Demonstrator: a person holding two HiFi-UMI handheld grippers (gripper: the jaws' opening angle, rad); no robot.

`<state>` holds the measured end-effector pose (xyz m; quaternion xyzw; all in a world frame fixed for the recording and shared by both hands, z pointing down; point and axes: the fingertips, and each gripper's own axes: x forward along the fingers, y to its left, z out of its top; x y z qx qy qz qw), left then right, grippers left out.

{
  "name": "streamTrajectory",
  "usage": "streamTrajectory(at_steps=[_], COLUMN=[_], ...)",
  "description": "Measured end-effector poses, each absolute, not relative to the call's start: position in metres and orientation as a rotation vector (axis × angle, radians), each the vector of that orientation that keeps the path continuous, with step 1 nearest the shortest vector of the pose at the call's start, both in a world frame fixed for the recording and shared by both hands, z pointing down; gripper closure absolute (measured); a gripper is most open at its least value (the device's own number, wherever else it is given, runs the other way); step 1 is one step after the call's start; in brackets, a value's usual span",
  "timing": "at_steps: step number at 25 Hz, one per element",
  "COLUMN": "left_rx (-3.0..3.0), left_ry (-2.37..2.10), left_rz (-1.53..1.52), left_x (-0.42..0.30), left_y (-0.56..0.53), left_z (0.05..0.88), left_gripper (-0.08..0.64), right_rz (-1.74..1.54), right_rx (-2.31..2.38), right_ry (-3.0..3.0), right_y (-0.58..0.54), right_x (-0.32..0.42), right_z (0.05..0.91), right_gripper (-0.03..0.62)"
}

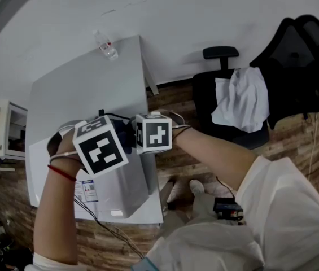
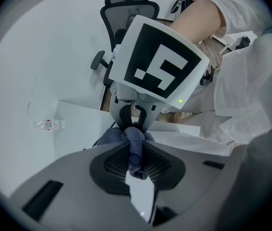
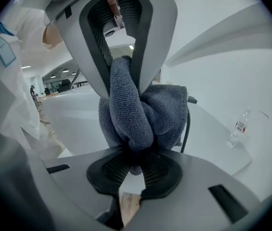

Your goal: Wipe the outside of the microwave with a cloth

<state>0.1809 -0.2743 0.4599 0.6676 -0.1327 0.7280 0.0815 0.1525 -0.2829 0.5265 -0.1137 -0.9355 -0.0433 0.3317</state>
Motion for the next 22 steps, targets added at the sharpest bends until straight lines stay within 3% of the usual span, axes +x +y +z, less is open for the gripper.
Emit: streamTrajectory(at_steps=[22], left_rx=[2.054], left_ry=[-0.326], left_rz=[2.143], left_x=[0.200], left_y=[-0.210], left_z=[0.471], left_gripper=[0.506], right_rz=[-0.022], right_rx=[-0.397], right_ry=[-2.466], right_y=[-0.215], right_x=[0.169], right_z=[0.535], right_gripper=[0.529])
